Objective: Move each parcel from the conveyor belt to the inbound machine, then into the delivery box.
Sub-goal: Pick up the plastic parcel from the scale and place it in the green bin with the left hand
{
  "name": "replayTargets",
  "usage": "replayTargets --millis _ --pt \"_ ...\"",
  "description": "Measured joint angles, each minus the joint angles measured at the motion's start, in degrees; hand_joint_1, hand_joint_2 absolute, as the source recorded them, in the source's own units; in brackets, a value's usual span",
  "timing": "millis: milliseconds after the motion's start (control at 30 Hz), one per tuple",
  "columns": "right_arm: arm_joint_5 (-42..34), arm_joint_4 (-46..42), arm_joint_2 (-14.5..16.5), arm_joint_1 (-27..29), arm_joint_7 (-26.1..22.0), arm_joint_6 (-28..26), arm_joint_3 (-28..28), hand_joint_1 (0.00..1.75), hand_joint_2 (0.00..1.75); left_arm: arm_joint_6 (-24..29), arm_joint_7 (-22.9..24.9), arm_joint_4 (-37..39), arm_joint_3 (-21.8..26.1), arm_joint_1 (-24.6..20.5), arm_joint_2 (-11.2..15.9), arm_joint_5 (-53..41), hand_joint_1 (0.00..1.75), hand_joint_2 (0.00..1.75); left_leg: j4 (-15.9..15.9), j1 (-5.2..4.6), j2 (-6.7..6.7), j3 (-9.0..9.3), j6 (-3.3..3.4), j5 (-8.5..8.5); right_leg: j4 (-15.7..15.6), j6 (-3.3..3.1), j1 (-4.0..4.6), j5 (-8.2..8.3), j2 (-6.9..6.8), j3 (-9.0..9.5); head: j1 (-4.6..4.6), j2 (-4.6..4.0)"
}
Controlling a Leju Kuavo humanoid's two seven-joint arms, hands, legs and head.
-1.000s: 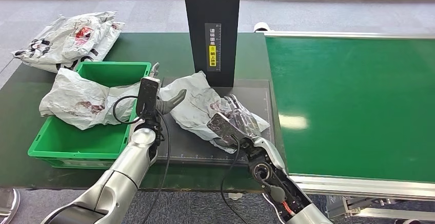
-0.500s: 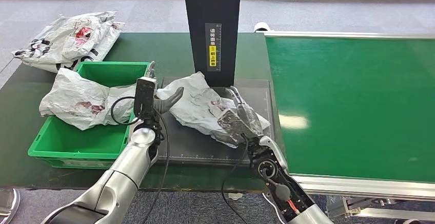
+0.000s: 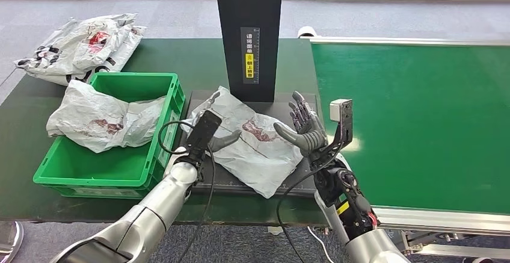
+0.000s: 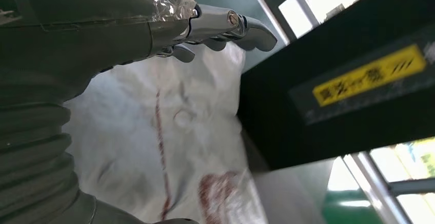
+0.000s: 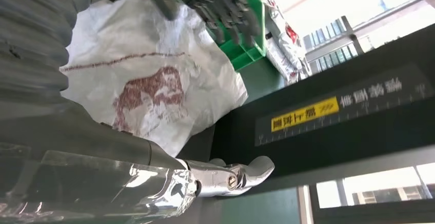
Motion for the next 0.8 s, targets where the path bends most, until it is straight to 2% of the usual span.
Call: replayTargets --millis 167,467,800 --pt "1.1 3.3 -0.2 -1.4 -1.9 -1.8 -1.1 0.00 1.75 -0.8 2.2 1.8 -3.0 0.6 0.6 -3.4 0.00 1.75 0.0 0.00 0.01 0.00 0.00 0.00 0.0 0.00 0.02 0.00 0.01 -0.02 -0.01 -0.01" --pt "1.4 5.0 -0.2 -2.6 -2.2 -2.6 -1.8 0.00 1.75 -1.0 2.9 3.3 -4.1 0.9 1.1 -3.9 0.00 1.75 0.0 0.00 0.00 0.00 0.00 0.00 0.0 0.00 0.03 0.00 0.01 -0.01 -0.01 -0.01" --pt "5.1 4.3 -0.6 -2.6 -2.6 -8.5 -2.6 0.00 1.75 -2.8 5.8 4.4 -5.6 0.6 1.0 -10.0 0.00 1.75 0.0 0.00 -0.01 0.00 0.01 0.01 0.0 0.00 0.00 0.00 0.01 -0.01 -0.01 0.00"
